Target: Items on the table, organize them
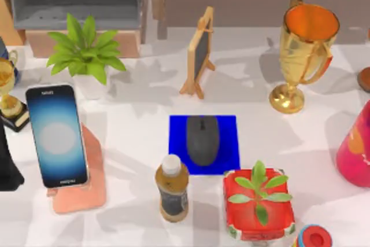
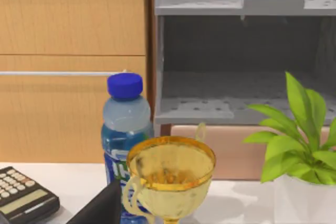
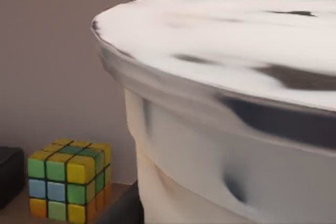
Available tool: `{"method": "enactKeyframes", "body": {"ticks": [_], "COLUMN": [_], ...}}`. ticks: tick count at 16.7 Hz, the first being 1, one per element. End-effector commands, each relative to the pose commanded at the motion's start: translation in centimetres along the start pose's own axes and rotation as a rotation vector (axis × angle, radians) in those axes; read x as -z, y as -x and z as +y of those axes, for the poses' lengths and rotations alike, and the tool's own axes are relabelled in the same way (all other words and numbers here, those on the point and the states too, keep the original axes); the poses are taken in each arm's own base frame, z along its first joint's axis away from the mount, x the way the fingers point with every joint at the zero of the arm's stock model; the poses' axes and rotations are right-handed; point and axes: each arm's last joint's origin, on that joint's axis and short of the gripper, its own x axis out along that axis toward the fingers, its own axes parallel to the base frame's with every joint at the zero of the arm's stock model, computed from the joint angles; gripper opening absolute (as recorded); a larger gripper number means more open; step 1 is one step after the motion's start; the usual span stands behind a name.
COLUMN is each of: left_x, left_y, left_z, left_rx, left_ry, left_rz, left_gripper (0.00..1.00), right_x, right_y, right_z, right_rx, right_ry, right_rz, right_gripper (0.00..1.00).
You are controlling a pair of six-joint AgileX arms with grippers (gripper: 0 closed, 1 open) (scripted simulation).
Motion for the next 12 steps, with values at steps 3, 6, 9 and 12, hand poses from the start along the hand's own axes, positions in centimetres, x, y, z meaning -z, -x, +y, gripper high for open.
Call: {"method": "enactKeyframes", "body": {"ticks": [3,6,9,12], "left_x": [0.0,0.0,0.0,0.0], "left_y": [0.0,0.0,0.0,0.0], "left_z": [0.0,0.0,0.0,0.0], "left_rx": [0.0,0.0,0.0,0.0], "left_ry": [0.0,0.0,0.0,0.0], "left_rz": [0.0,0.0,0.0,0.0], "left_gripper": [1.0,1.0,1.0,1.0], "right_x": [-0.5,-1.0,-1.2,-1.1], "right_y": [-2.2,-4.1,-5.6,-6.7], "right_z": [2.6,4.9,6.6,7.7], "right_rx": [0.034,0.079,0.127,0.17], "right_ry": [-0.021,-0.026,-0.021,-0.012], "right_rz": [0.05,0.094,0.13,0.163], "right_gripper": [0.0,0.0,0.0,0.0]}}
